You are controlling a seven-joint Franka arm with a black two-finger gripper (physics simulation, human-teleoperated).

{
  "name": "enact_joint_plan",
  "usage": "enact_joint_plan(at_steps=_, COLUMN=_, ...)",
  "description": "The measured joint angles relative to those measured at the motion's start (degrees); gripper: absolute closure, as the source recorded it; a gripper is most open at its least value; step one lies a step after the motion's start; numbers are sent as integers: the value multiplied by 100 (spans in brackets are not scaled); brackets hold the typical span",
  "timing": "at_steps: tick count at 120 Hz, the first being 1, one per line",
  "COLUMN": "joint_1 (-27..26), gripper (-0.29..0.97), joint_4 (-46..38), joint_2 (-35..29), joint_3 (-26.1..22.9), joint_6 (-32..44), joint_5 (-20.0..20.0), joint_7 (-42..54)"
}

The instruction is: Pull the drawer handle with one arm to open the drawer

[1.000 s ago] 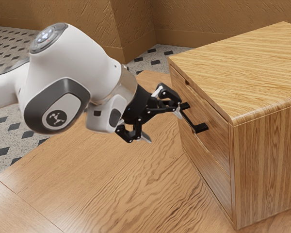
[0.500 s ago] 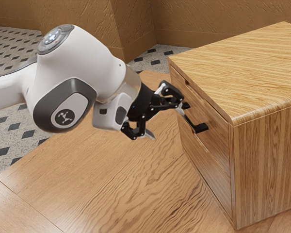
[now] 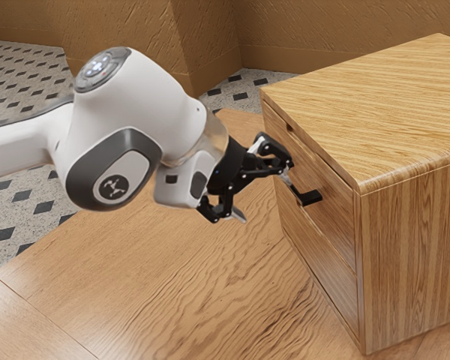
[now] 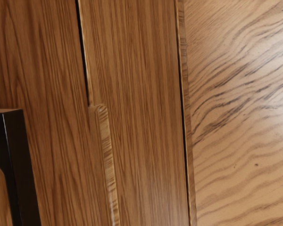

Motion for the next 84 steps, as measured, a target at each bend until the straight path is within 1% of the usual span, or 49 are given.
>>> enact_joint_plan(at_steps=21, joint_1=-7, gripper=-1, joint_4=-29, joint_2=30, joint_3=5, joint_6=11, joint_5=-11, joint_7=-37)
enact_joint_plan(at_steps=41, joint_1=-2, gripper=-6, joint_4=-61, joint_2=65, joint_3=12, joint_6=25, joint_5=-41, joint_7=-69)
enact_joint_plan(at_steps=47, joint_1=-6, gripper=-2, joint_4=-65, joint_2=97, joint_3=14, joint_6=27, joint_5=-44, joint_7=-79)
enact_joint_plan(at_steps=57, joint_1=-4, gripper=0, joint_4=-75, joint_2=135, joint_3=18, joint_6=27, joint_5=-43, joint_7=-94)
enact_joint_plan(at_steps=84, joint_1=42, gripper=-1, joint_4=-155, joint_2=138, joint_3=22, joint_6=15, joint_5=-38, joint_7=-127)
